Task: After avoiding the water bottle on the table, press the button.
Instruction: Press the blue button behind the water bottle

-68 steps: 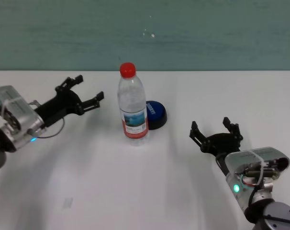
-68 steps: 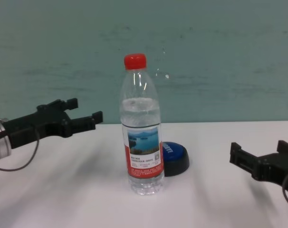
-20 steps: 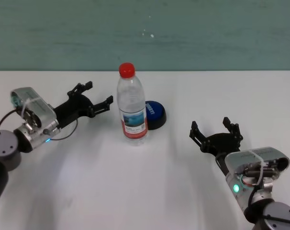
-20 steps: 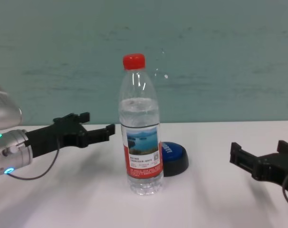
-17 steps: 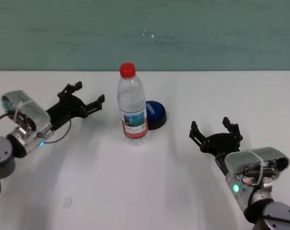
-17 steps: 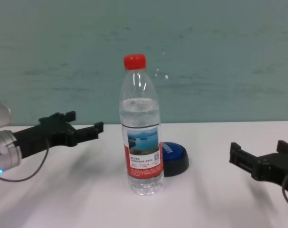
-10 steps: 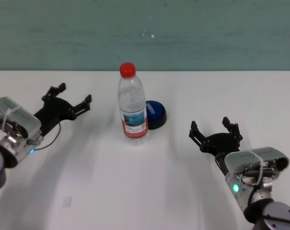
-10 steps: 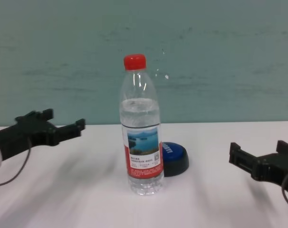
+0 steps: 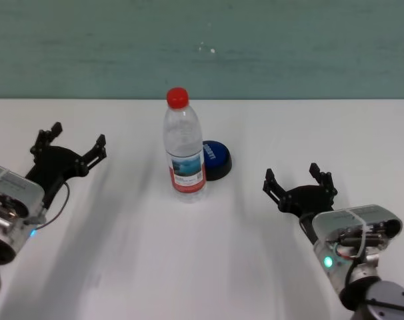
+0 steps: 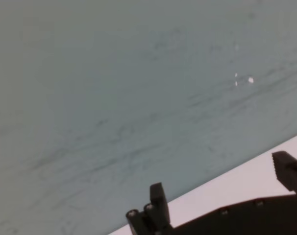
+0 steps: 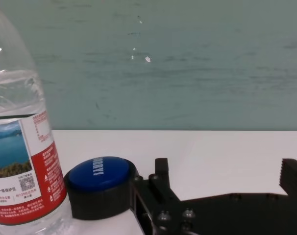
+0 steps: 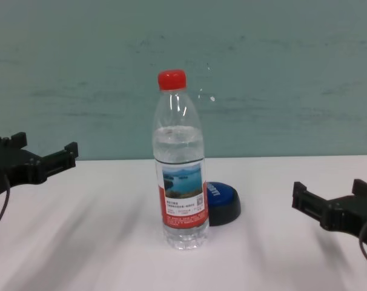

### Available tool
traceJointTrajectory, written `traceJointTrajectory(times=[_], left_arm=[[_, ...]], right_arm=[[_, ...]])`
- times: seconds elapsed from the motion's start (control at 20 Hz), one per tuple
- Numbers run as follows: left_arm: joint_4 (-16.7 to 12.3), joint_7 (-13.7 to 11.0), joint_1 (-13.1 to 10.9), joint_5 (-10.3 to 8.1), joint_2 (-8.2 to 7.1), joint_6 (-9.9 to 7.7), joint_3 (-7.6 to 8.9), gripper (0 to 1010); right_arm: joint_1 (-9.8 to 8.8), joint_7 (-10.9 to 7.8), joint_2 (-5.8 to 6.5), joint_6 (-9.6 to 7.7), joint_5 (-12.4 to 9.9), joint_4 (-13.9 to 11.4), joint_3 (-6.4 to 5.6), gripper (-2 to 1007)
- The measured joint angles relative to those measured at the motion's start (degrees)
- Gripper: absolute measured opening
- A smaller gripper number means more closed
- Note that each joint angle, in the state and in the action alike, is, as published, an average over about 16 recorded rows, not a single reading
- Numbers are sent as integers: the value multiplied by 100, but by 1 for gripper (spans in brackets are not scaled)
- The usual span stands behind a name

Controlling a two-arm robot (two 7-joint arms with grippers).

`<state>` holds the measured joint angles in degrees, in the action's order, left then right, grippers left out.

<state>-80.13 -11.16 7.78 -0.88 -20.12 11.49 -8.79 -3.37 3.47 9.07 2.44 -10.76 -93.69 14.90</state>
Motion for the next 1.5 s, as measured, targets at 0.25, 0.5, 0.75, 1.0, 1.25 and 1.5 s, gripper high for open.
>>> traceJointTrajectory(times=[0.25, 0.5, 0.75, 1.0, 1.25, 1.5], left_arm=[[-754, 246, -604, 99, 101, -200, 186, 1000], [-1232, 259, -1005, 146, 202, -260, 259, 1000], [-1440, 117, -1189, 171, 273, -216, 211, 1000], [-1515, -44, -1284, 209, 323, -177, 86, 1000], [-1556, -139, -1401, 265, 366, -136, -63, 1000], [-1583, -199, -1540, 299, 373, -49, -194, 1000]], right_arm=[[0, 0, 0, 0, 0, 0, 0, 1004], [0, 0, 0, 0, 0, 0, 0, 1004], [0, 0, 0, 0, 0, 0, 0, 1004], [0, 0, 0, 0, 0, 0, 0, 1004], [0, 0, 0, 0, 0, 0, 0, 1004], [0, 0, 0, 0, 0, 0, 0, 1004]])
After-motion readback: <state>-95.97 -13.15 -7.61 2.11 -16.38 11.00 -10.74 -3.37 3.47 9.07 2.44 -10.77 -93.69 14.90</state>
